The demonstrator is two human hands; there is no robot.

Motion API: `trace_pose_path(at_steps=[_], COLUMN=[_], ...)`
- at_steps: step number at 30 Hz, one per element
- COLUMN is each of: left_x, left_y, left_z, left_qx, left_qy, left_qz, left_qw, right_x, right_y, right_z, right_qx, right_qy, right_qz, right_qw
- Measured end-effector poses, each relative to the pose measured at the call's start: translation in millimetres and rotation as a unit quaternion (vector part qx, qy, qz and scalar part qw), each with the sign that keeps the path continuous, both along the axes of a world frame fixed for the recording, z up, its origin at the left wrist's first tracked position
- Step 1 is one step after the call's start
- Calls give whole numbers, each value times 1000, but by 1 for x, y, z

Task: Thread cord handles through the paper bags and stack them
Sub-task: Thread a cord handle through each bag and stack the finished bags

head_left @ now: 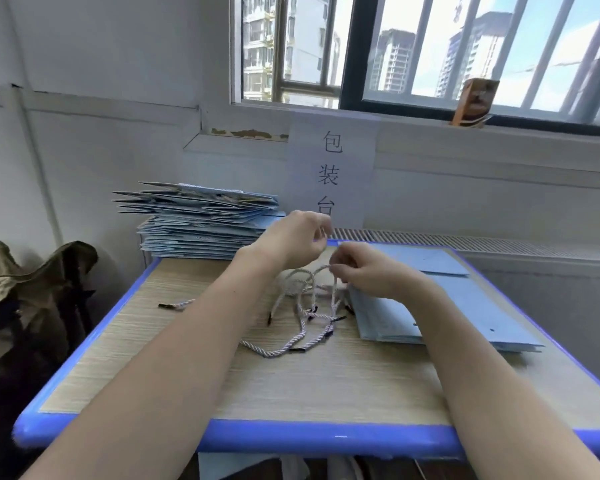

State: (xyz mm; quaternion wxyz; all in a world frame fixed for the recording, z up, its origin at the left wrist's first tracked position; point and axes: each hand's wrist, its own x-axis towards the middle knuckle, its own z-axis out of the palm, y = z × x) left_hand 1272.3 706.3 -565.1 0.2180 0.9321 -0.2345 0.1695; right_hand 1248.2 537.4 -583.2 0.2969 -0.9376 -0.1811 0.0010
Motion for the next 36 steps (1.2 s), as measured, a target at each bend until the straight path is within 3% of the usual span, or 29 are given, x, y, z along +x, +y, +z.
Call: trace_pose_path(at_steps=[4, 9, 15, 18, 23, 32, 36], left_x=[1, 3, 1, 2, 10, 14, 24], left_y=[-4, -15, -43, -51, -49, -33, -27], left_z=[-4, -13, -29, -34, -33, -34, -39], left_qx=[3, 9, 17, 104, 207, 183, 162], left_qy=[11, 38, 92, 103, 38, 113, 126], left_qz=[-4, -28, -86, -103, -29, 43, 67], left_qw=[1000, 999, 992, 984, 977, 976, 976], right_x=[10, 24, 19, 17, 23, 18, 9], right_y=[-18, -48, -60, -64, -65, -53, -46], right_z=[5, 10, 12, 11, -1, -5, 2], right_qx=[181, 354, 452, 397, 163, -2, -69], right_qy=[-11, 3, 32, 28, 17, 26, 55], right_qz=[-101, -221, -212, -198, -228, -173, -215], right_qw=[978, 909, 866, 896, 960, 985, 973])
